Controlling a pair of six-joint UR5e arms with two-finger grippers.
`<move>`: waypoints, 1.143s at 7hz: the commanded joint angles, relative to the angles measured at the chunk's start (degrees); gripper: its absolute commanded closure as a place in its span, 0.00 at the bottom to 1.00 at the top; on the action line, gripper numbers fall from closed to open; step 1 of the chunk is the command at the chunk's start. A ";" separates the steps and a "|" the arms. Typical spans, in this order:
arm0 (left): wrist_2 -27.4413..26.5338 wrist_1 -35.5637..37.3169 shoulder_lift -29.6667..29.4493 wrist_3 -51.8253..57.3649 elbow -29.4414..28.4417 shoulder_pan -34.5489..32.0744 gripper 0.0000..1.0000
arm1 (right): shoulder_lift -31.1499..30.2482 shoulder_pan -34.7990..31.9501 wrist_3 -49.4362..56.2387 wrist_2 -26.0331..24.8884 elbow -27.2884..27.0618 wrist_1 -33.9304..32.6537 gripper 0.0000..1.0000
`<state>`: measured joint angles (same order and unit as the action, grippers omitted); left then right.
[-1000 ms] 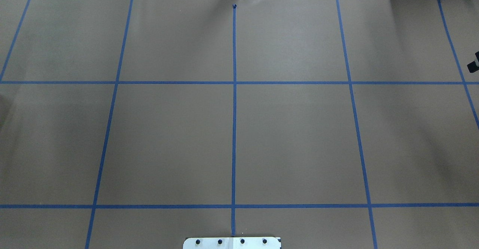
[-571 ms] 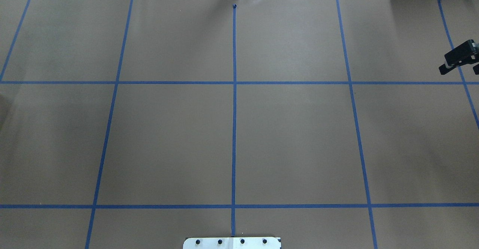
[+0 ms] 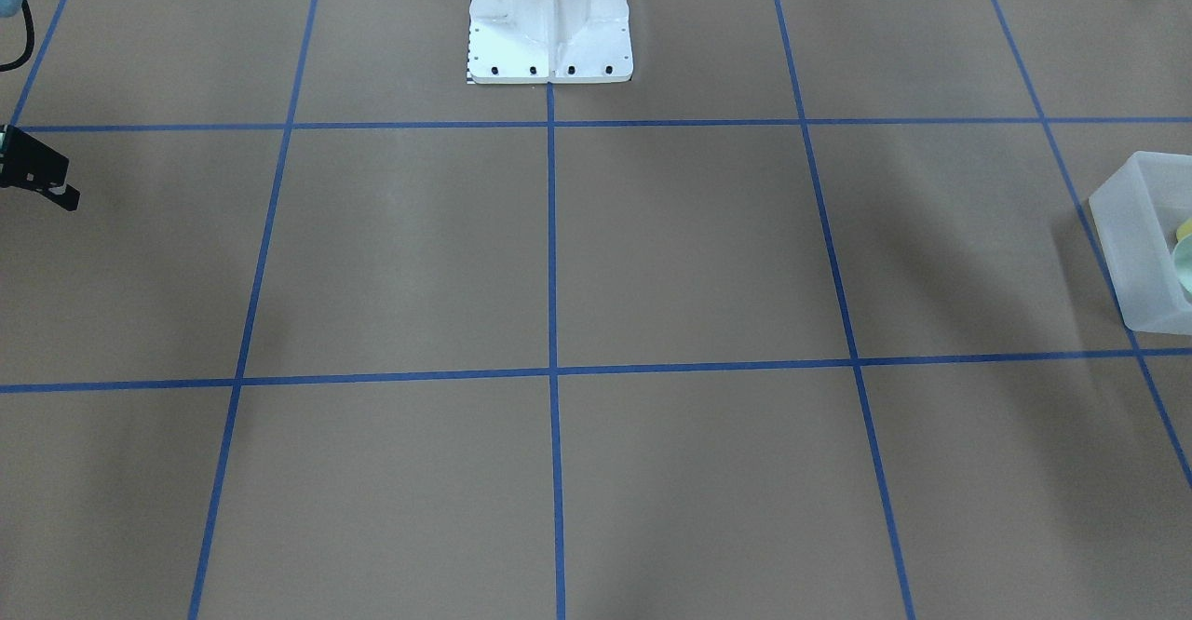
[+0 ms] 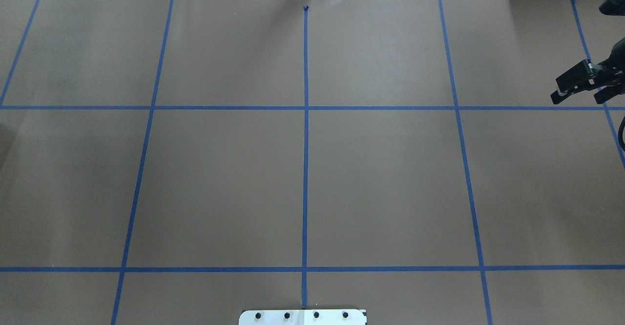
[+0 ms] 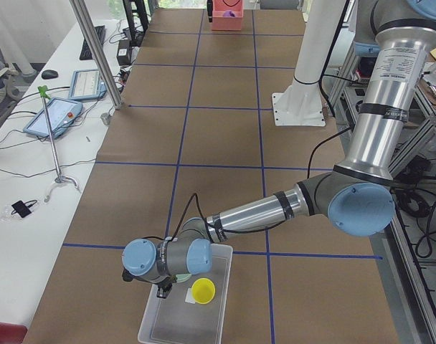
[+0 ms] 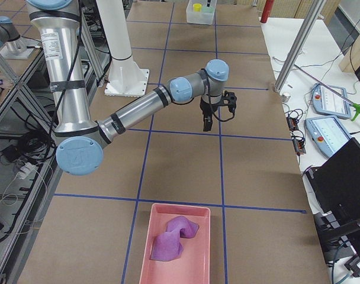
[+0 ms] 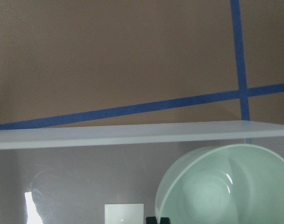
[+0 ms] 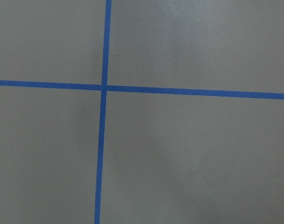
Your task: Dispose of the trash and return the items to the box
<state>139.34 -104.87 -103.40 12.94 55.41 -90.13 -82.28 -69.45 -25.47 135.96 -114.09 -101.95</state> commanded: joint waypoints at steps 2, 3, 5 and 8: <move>1.45 -0.78 -0.41 -0.11 1.97 0.05 0.01 | 0.01 0.19 -0.02 -0.08 -0.08 0.08 0.00; 3.47 0.36 -0.23 -0.46 5.12 -0.04 0.01 | 0.01 0.19 -0.02 -0.17 -0.17 0.08 0.00; 2.44 2.56 3.26 -12.49 17.81 0.04 0.01 | -0.86 0.19 0.15 -0.70 -0.35 0.08 0.00; -0.18 2.92 10.05 -36.92 43.04 11.85 0.01 | -2.36 -0.07 0.68 -1.31 -0.35 0.08 0.00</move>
<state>141.01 -102.07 -95.27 -13.03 88.72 -84.31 -84.01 -69.31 -25.09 135.05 -114.37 -101.87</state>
